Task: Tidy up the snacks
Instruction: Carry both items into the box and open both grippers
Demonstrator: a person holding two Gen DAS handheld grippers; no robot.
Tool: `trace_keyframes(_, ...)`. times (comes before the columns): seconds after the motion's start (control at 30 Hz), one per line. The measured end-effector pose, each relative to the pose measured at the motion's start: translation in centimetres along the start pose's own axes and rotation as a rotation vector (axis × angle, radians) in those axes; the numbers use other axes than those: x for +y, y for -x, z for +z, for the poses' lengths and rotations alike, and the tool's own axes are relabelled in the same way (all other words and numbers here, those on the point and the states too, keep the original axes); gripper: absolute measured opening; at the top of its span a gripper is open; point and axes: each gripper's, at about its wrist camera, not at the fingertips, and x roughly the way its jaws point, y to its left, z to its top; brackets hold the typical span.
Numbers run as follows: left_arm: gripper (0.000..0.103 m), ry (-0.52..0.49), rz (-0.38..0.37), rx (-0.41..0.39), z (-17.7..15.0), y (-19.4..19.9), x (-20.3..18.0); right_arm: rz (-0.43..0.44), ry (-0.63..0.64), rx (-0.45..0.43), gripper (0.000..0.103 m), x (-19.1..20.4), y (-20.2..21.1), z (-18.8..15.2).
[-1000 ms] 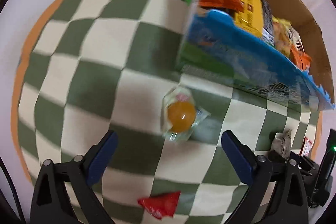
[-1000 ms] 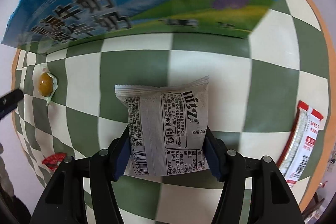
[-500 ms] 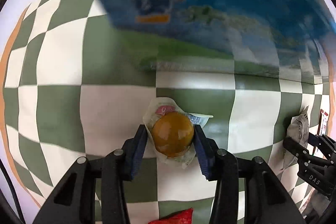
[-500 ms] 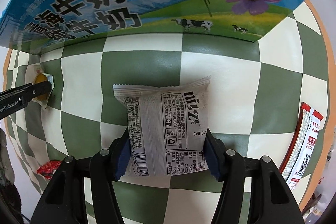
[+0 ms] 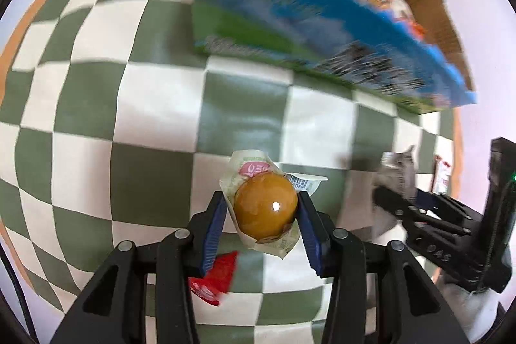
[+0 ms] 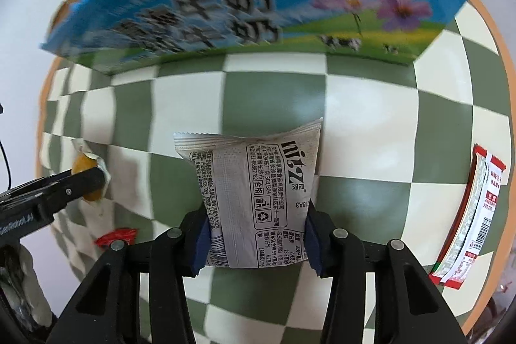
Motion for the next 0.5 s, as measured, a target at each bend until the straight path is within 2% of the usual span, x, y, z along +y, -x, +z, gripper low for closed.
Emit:
trace_keyframes(0.23,0.041,-0.042,-0.064,-0.077,2.2,4.9,-1.2,0.075,0.005,-0.074,0.05,1.3,3.9,0.4)
trace_keyframes(0.5,0.041,-0.083,-0.138,-0.171,8.5,9.6,-3.9,0.179,-0.022,-0.266,0.05,0.7,14.6,3.5)
